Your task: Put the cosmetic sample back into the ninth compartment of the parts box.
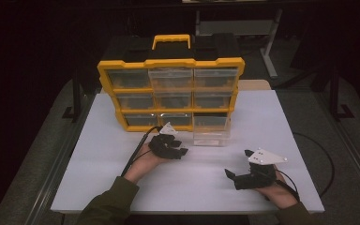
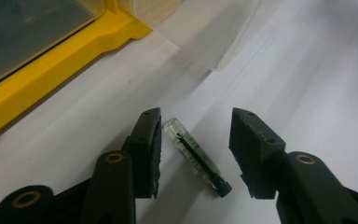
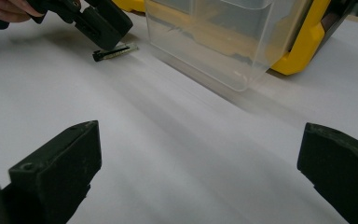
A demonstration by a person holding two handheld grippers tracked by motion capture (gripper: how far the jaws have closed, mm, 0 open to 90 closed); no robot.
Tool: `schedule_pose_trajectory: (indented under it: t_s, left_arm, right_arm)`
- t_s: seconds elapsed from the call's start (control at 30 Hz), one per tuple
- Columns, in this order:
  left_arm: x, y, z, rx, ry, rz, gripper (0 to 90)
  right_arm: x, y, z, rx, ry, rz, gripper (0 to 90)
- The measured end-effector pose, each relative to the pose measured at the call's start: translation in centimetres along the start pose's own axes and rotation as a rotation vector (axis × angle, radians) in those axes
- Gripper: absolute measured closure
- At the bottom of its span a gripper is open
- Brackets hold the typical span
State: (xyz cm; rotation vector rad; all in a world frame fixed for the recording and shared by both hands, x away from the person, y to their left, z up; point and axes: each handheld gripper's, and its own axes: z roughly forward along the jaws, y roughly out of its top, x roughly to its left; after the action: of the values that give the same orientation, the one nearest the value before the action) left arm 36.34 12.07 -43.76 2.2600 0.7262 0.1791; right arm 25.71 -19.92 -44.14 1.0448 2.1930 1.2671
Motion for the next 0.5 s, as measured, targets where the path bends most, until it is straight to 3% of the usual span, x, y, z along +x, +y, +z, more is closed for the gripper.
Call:
schedule_pose_trajectory:
  t_s: [0.5]
  left_arm:
    - [-0.23, -0.22, 0.48, 0.043, 0.015, 0.004, 66.8]
  right_arm:
    - [-0.06, -0.02, 0.07, 0.000, -0.004, -0.010, 0.0]
